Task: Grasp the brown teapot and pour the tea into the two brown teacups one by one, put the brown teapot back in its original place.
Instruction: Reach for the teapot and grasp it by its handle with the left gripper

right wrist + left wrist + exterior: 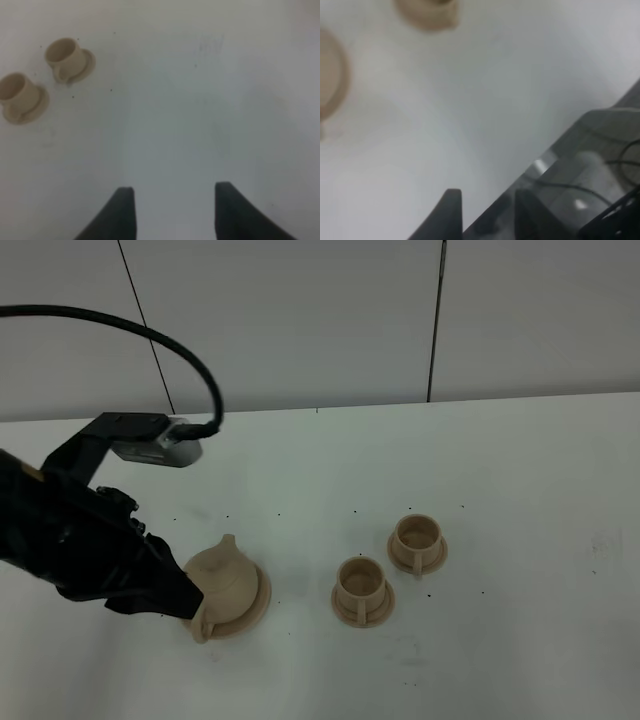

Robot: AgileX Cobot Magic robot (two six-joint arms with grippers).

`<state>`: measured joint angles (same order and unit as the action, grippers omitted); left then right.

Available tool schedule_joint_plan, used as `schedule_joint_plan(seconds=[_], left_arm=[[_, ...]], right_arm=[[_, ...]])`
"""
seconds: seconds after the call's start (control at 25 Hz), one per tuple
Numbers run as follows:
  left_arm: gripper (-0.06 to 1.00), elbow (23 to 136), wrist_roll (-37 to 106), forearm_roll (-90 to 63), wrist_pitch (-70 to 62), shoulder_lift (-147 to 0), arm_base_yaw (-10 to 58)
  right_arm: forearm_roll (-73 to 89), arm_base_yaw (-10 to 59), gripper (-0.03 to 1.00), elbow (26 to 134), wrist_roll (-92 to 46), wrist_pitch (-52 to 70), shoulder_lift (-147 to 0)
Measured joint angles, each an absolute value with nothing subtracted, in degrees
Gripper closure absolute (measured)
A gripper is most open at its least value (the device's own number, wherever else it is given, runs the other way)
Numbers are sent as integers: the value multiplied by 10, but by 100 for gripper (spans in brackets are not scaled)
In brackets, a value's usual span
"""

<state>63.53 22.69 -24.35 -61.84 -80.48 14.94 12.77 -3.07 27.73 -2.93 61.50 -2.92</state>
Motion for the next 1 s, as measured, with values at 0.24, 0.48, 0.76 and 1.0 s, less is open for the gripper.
schedule_joint_plan(seconds=[0.24,0.48,0.76,1.0], left_arm=[[62,674,71,-111,-646,-851,205],[62,720,-22,-44,-679,-905,225],[62,758,-58,5,-680,-983,225],[62,766,-64,12,-680,-1032,225]], right_arm=[[128,-31,61,277,-29,615,-29],[128,-31,61,277,-29,615,-29],[128,-31,61,277,-29,615,-29],[128,-31,61,277,-29,615,-29]])
